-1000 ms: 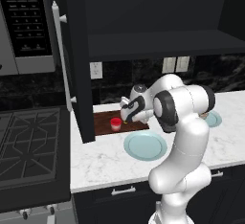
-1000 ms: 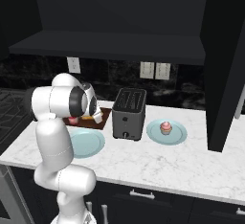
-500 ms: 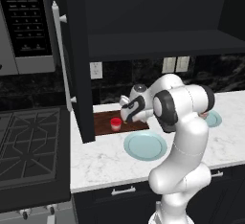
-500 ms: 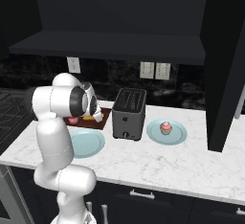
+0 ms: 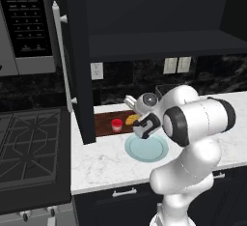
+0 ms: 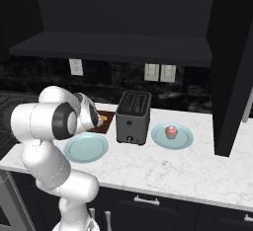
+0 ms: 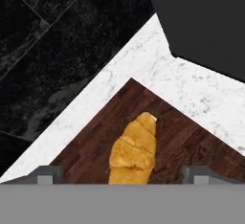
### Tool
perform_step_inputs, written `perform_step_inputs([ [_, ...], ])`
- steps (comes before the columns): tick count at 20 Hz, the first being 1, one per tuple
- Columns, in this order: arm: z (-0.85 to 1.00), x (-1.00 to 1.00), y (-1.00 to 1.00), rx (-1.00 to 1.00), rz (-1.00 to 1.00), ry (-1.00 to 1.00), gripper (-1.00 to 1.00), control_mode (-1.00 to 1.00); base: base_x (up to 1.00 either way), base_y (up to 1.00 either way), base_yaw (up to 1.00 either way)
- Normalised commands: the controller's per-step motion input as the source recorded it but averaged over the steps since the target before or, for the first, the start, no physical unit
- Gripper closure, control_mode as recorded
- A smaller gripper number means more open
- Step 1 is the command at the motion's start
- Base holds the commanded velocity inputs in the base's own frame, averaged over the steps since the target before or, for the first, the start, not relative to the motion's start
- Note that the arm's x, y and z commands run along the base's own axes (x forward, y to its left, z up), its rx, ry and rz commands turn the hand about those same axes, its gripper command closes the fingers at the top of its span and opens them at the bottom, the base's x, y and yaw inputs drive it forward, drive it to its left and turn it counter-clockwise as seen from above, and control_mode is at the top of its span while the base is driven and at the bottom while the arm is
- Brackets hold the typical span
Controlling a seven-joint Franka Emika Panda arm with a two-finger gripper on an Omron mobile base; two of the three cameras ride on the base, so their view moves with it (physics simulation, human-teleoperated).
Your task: From the different types of pastries on the counter, select a croissant and place it on the cutting board. Then retrieve a jar of jam from the cabinet and place it alongside the croissant on the cutting board.
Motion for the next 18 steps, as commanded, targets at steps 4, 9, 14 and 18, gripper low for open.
perform_step_inputs([
  [4, 0.66, -1.0, 0.0, 0.1, -0.05, -0.06, -1.0, -1.0, 0.0, 0.0, 0.0],
  [9, 1.0, -0.98, -0.13, 0.31, -0.04, 0.05, -1.0, -1.0, 0.0, 0.0, 0.0],
  [14, 1.0, -1.0, -0.54, 0.32, 0.02, 0.02, -1.0, -1.0, 0.0, 0.0, 0.0],
  [18, 0.93, -1.0, -0.7, 0.2, 0.04, -0.02, -1.0, -1.0, 0.0, 0.0, 0.0],
])
